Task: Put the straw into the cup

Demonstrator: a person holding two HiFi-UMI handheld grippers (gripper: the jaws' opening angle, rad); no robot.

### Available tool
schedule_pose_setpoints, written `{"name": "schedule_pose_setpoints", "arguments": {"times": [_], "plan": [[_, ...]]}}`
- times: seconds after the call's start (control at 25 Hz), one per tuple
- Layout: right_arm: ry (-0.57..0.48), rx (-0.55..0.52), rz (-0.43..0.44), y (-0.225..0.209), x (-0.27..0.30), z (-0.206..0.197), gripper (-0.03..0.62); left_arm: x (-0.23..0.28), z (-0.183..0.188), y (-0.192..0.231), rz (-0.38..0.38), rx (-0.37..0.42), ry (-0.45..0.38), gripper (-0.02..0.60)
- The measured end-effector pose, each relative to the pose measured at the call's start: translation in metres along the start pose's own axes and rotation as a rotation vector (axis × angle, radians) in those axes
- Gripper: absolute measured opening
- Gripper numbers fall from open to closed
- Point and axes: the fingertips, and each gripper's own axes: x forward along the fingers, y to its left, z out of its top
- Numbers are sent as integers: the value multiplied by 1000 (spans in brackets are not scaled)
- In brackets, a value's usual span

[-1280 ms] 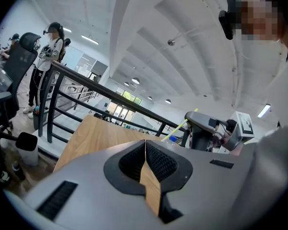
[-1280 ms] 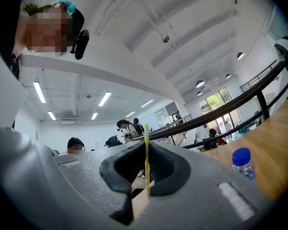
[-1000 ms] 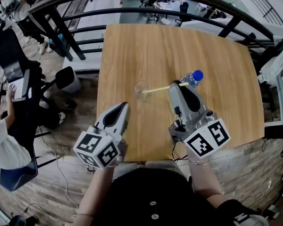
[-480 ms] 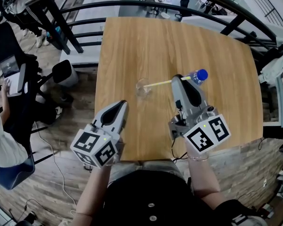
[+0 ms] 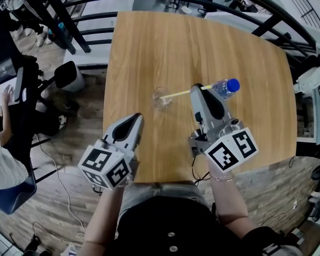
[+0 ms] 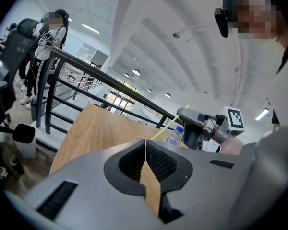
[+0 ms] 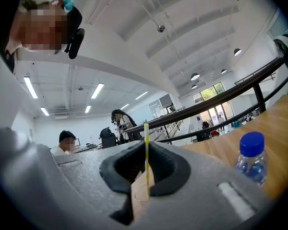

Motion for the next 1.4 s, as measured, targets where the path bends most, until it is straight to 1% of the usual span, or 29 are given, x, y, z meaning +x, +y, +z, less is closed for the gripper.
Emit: {"name": "schedule_pose_setpoints", "arguments": {"times": [0.12,0.48,0.76,0.96,1.4], "plan": [[20,-2,3,-5,3,-8,15,6,-8,3,8,-3,18,20],[87,6,-1,-13,19,-39,15,14,-27,17,25,-44,47,21],[130,33,-15,-19,29,-61,17,20,-38,22,21,-55,80,20],[150,55,-19,-19,37,-74,17,23,-40,26,15,-68,83,20],[175,72,-53,-22,35,-89,20,25,-47,22,-5,-75,89,20]]}}
